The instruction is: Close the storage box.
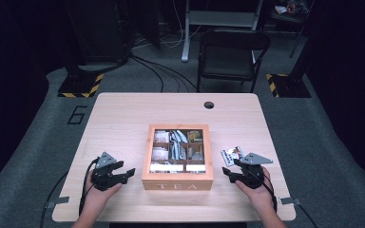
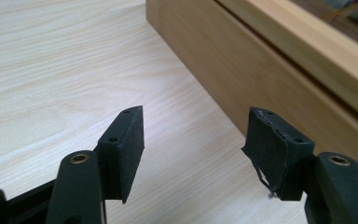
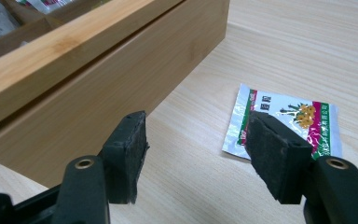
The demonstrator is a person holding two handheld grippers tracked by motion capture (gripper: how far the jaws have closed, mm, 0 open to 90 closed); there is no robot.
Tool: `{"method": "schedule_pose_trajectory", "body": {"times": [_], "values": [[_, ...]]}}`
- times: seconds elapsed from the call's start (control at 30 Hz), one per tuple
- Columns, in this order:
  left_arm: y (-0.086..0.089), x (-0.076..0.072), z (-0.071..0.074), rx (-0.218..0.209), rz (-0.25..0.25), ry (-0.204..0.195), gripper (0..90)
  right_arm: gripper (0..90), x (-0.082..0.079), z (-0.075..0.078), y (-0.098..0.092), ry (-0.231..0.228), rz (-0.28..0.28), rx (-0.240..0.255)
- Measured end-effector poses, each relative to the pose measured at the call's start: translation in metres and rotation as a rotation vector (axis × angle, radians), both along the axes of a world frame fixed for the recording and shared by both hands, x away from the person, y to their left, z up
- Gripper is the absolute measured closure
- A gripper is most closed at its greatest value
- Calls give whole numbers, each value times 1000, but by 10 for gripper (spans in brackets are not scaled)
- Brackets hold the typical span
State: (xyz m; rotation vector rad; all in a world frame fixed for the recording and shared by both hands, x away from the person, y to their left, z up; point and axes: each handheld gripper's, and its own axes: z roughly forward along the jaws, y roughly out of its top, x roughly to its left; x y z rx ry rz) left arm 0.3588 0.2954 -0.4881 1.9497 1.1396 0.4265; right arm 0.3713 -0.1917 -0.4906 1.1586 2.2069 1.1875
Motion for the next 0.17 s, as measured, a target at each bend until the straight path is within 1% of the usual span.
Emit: {"method": "schedule_pose_trajectory", "body": {"times": [0.07, 0.1, 0.13, 0.17], "values": [[2, 1, -2, -6, 10, 3, 363, 376, 1, -2, 1, 7, -5, 2], [3, 2, -2, -1, 7, 3, 359, 376, 2, -3, 1, 8, -3, -7], [3, 3, -4, 1, 17, -1, 355, 377, 2, -5, 2, 18, 0, -12], [4, 4, -5, 7, 22, 6, 354, 384, 3, -7, 3, 23, 8, -21]]}}
